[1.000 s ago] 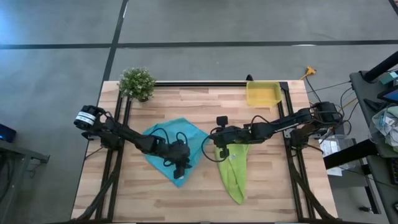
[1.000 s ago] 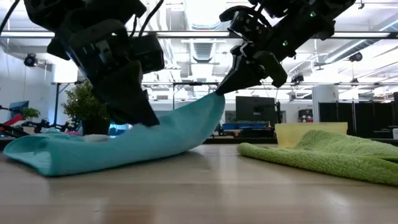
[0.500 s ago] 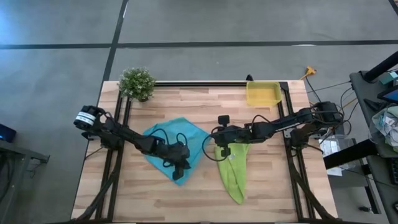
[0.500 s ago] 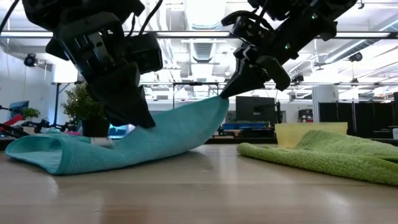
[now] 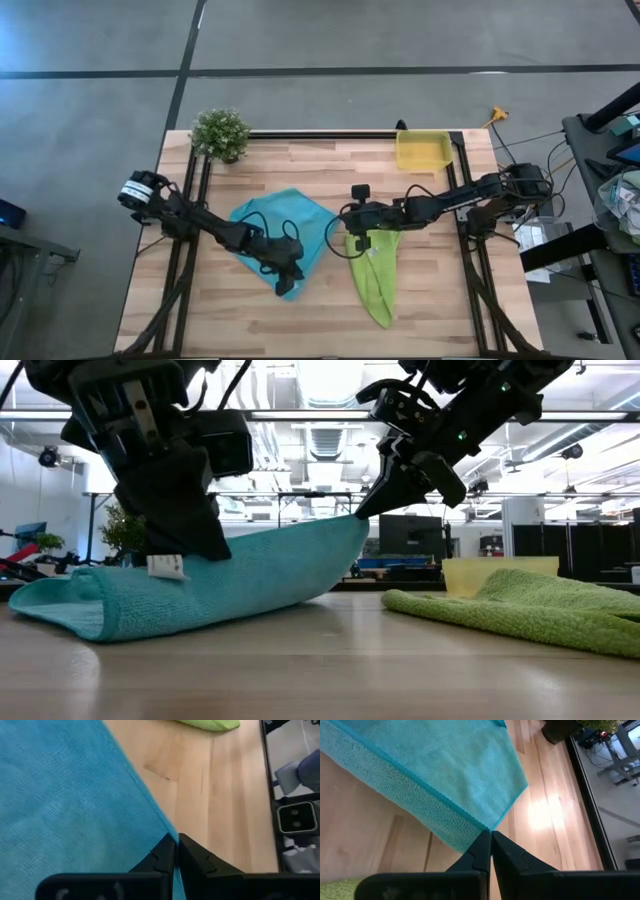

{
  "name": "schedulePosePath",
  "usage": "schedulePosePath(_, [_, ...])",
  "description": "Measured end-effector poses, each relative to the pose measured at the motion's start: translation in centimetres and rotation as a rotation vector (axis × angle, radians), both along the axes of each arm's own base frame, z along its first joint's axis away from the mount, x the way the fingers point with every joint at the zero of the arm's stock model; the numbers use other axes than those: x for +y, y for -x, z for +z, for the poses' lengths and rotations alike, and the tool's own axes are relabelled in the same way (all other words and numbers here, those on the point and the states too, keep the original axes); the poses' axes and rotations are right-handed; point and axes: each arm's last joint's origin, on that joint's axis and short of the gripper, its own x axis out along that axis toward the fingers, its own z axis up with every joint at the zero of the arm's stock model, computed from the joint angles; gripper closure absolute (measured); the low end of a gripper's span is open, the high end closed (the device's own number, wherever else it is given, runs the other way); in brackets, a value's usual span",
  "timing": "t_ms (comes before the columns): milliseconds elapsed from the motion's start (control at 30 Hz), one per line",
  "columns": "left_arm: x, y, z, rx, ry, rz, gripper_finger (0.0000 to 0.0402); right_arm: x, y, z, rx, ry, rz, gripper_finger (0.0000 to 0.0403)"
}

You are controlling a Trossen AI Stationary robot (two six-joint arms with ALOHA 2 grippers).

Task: Roll microfiber towels into tight, uniform cylinder then place into a basket
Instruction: Fold the blue microfiber towel

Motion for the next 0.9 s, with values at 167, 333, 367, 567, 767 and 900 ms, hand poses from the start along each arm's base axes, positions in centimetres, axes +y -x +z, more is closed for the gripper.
schedulePosePath(167, [-0.6, 0.2, 0.0, 0.011, 0.021, -0.014, 0.0395, 0.0, 0.1, -0.1, 0.009, -0.003, -0.003, 0.0394])
schedulePosePath(333, [-1.2, 0.5, 0.0, 0.028, 0.055, -0.008, 0.0395, 0.0, 0.1, -0.2, 0.021, -0.003, -0.005, 0.0394])
schedulePosePath(367, [-1.4, 0.5, 0.0, 0.028, 0.055, -0.013, 0.0395, 0.0, 0.1, -0.2, 0.021, -0.003, -0.005, 0.0394])
schedulePosePath(567, [-1.8, 0.7, 0.0, 0.038, 0.071, -0.010, 0.0395, 0.0, 0.1, -0.2, 0.021, -0.004, -0.004, 0.0394])
schedulePosePath(767, [-1.8, 0.7, 0.0, 0.040, 0.073, -0.009, 0.0395, 0.0, 0.1, -0.2, 0.020, -0.004, -0.004, 0.0394])
schedulePosePath(900, [-1.8, 0.7, 0.0, 0.040, 0.072, -0.009, 0.0395, 0.0, 0.1, -0.2, 0.020, -0.004, -0.004, 0.0394])
